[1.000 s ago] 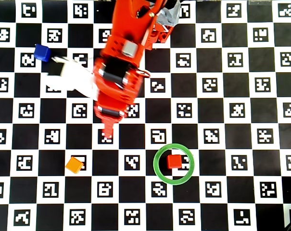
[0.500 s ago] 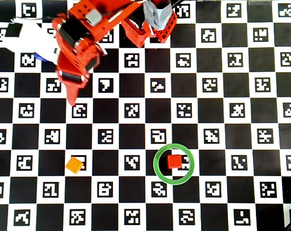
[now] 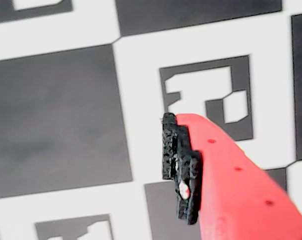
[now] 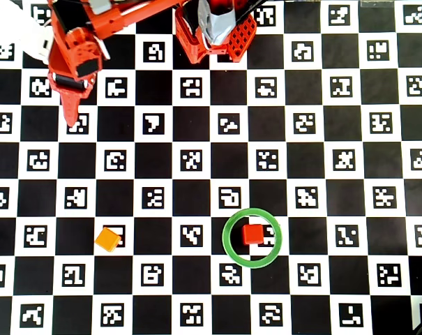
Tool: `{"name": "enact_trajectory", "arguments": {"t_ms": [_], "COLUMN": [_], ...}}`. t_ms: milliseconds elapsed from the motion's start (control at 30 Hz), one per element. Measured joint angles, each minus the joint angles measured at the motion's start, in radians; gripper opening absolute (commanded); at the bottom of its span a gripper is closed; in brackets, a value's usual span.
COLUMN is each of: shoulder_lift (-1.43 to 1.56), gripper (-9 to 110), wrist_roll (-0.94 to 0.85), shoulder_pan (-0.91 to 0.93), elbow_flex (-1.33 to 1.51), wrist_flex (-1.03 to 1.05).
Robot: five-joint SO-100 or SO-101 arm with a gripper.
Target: Grab the red cube then put it in the green circle then put the blue cube on top and finally the orange cube on top
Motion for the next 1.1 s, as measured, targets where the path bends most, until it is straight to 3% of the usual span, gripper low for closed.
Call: {"name": "enact_trajectory", "arguments": {"t_ms": [433, 1100], "shoulder_lift": [-0.14, -0.284], "gripper": [44, 44], "wrist_roll": [-0.169, -0.219], "shoulder_pan": [0.204, 0.224], "elbow_flex": [-0.051, -0.043], "wrist_flex": [-0.071, -0.219]}}
